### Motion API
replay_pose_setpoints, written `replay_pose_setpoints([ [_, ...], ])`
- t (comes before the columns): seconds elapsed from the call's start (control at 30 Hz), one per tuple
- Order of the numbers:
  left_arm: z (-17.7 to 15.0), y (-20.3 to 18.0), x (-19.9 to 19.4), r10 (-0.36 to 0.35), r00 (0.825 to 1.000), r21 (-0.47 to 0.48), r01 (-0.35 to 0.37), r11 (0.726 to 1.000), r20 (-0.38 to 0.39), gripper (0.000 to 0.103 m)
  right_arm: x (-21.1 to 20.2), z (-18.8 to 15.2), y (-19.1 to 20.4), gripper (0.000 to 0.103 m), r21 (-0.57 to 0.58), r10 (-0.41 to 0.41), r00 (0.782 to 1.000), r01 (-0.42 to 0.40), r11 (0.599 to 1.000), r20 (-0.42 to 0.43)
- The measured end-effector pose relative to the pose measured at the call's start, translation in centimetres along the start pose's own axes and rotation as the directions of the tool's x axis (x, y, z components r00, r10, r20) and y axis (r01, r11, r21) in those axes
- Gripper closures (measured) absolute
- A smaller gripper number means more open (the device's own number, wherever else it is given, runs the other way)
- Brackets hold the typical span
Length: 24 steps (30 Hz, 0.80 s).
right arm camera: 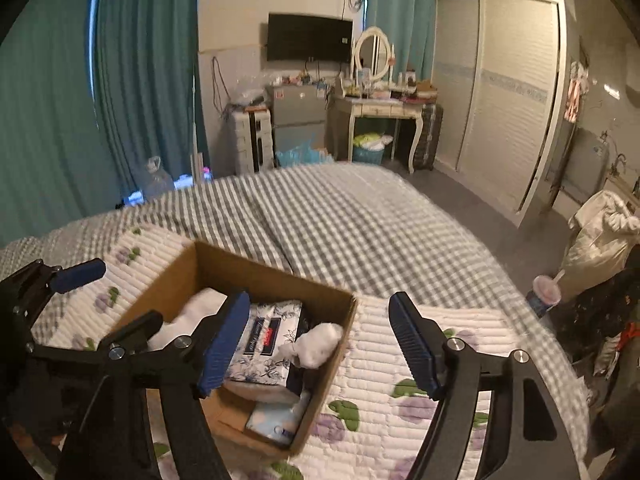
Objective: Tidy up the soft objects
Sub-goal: 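Lift both tools back from the box, then grasp the small white shoe-shaped sock with the left gripper while the right grasps the white-green plush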
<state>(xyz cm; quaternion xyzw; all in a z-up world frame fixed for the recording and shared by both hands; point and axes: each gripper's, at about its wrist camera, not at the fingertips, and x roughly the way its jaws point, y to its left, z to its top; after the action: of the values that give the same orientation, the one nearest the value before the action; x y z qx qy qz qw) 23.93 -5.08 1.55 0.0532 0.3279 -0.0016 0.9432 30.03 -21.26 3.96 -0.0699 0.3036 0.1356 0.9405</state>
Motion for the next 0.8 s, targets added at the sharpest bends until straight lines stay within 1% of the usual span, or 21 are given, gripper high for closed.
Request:
replay_pose_setpoints([
  [0.07, 0.7, 0.0, -2.7, 0.013, 0.999, 0.001, -0.013, 1.0, 0.033, 0.02, -3.0, 0.8, -0.1, 0.024, -0.004, 0.0, 1.0, 0.001, 1.0, 0.028],
  [0.13, 1.4, 0.2, -5.8, 0.03, 0.997, -0.008, -0.029, 1.0, 0.069, 0.005, -6.3, 1.5, 0.0, 0.02, -0.015, -0.001, 0.999, 0.002, 1.0, 0.043],
  [0.17, 1.7, 0.4, -7.4, 0.04, 0.995, -0.017, -0.039, 0.999, 0.094, 0.002, -8.2, 1.9, 0.1, 0.018, -0.021, -0.005, 0.999, 0.006, 1.0, 0.044],
  [0.2, 1.8, 0.7, -8.7, 0.048, 0.992, -0.022, -0.046, 0.999, 0.113, 0.001, -9.4, 2.1, 0.0, 0.017, -0.02, -0.002, 0.999, 0.003, 1.0, 0.046],
  [0.27, 2.1, 1.0, -11.4, 0.058, 0.988, -0.025, -0.055, 0.998, 0.141, 0.001, -12.2, 2.2, -0.1, 0.01, -0.008, 0.016, 0.999, -0.015, 1.0, 0.051],
  [0.3, 2.1, 1.1, -12.3, 0.06, 0.987, -0.024, -0.057, 0.998, 0.148, 0.001, -14.0, 2.2, -0.2, 0.008, -0.001, 0.027, 0.998, -0.027, 1.0, 0.052],
  [0.37, 2.0, 1.3, -14.5, 0.06, 0.984, -0.015, -0.059, 0.998, 0.168, 0.001, -16.3, 1.9, -0.1, 0.005, 0.0, 0.039, 0.998, -0.039, 0.999, 0.059],
  [0.5, 0.7, 1.2, -18.1, 0.046, 0.977, 0.022, -0.052, 0.998, 0.21, 0.0, -20.7, 0.3, 0.5, 0.001, -0.023, 0.025, 0.997, -0.023, 0.999, 0.067],
  [0.6, -1.0, 1.2, -19.7, 0.045, 0.974, 0.029, -0.053, 0.998, 0.221, 0.0, -21.9, -1.1, 1.1, 0.0, -0.05, 0.029, 0.997, -0.026, 0.998, 0.065],
  [0.67, -2.1, 1.1, -20.1, 0.048, 0.973, 0.027, -0.056, 0.998, 0.226, 0.0, -21.9, -2.4, 1.6, 0.0, -0.064, 0.044, 0.998, -0.041, 0.997, 0.049],
  [0.77, -4.0, 0.8, -19.8, 0.064, 0.97, 0.021, -0.07, 0.997, 0.234, 0.0, -20.5, -4.4, 2.3, 0.0, -0.069, 0.078, 0.997, -0.077, 0.995, 0.013],
  [0.8, -4.7, 0.7, -19.4, 0.072, 0.97, 0.015, -0.077, 0.997, 0.231, 0.0, -19.5, -5.2, 2.5, 0.0, -0.068, 0.088, 0.996, -0.088, 0.994, -0.011],
])
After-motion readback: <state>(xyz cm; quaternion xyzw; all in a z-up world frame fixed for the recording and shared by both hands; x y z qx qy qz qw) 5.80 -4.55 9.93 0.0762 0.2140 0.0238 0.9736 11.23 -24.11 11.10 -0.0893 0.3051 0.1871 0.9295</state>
